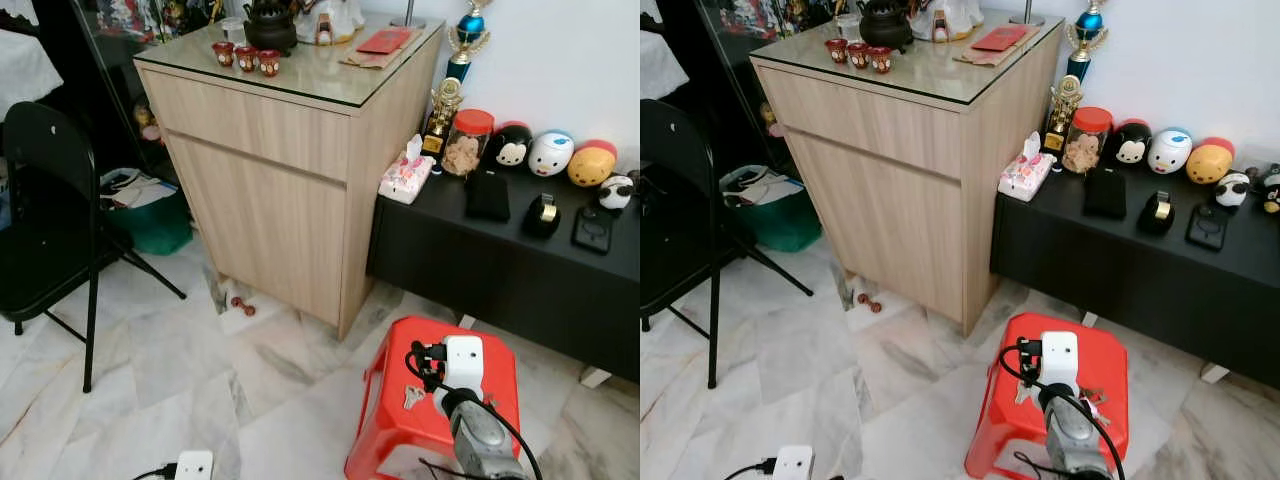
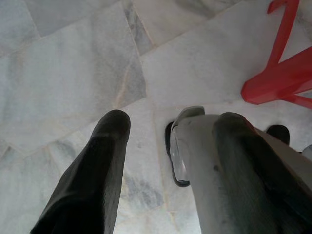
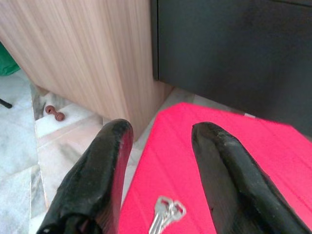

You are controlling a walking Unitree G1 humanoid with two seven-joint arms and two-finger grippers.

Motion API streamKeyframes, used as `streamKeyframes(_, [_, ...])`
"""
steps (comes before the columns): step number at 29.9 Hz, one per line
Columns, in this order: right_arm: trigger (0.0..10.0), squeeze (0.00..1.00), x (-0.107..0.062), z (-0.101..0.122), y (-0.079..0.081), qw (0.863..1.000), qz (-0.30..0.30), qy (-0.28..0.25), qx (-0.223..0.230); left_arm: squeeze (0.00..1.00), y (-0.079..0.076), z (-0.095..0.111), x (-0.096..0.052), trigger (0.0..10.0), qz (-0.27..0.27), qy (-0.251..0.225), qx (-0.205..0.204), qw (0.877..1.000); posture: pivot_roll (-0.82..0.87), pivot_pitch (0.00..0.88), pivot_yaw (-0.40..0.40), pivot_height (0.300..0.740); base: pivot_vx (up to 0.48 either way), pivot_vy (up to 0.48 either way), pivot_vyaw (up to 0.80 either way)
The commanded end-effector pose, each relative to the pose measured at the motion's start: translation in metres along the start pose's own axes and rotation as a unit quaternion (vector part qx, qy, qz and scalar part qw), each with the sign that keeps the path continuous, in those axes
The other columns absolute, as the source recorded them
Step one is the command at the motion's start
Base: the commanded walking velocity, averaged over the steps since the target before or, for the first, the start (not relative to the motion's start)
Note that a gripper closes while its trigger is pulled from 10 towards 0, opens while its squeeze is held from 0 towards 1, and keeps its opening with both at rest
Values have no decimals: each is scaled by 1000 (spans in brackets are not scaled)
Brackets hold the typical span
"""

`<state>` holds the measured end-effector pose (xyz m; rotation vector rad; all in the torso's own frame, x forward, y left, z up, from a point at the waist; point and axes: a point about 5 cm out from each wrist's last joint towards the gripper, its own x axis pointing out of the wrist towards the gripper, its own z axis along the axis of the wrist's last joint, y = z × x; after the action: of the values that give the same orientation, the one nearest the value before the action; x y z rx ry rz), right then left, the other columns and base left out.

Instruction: Hang keys on a hook

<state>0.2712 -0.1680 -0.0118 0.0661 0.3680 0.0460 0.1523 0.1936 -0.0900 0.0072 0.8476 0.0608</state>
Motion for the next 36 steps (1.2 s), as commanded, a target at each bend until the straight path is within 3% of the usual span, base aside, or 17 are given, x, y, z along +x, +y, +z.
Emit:
streamKeyframes(1, [10000,0,0,2,-1,1000,-3,-6,0,0,-6,-33,-10,10000,-9,66,-2,998,113,95,-15,658,0,0,0])
streamKeyframes(20, [10000,0,3,4,-1,1000,-4,-2,6,0,-7,-33,-10,10000,-7,70,-2,997,114,88,-26,658,0,0,0])
streamKeyframes(24, [10000,0,2,4,0,1000,-1,-4,14,0,-5,-32,-10,10000,9,62,-4,998,112,90,-24,630,0,0,0])
streamKeyframes(27, [10000,0,1,4,-1,1000,-3,-12,21,0,-1,-25,-11,10000,51,13,-9,999,113,92,-24,630,0,0,0])
streamKeyframes(35, [10000,0,1,5,-1,1000,-1,-12,21,0,0,-17,-12,10000,52,-36,-22,998,110,91,-22,630,0,0,0])
streamKeyframes(36, [10000,0,1,5,-1,1000,-1,-12,21,0,12,45,5,10000,60,-124,-2,990,110,90,-22,630,0,0,0])
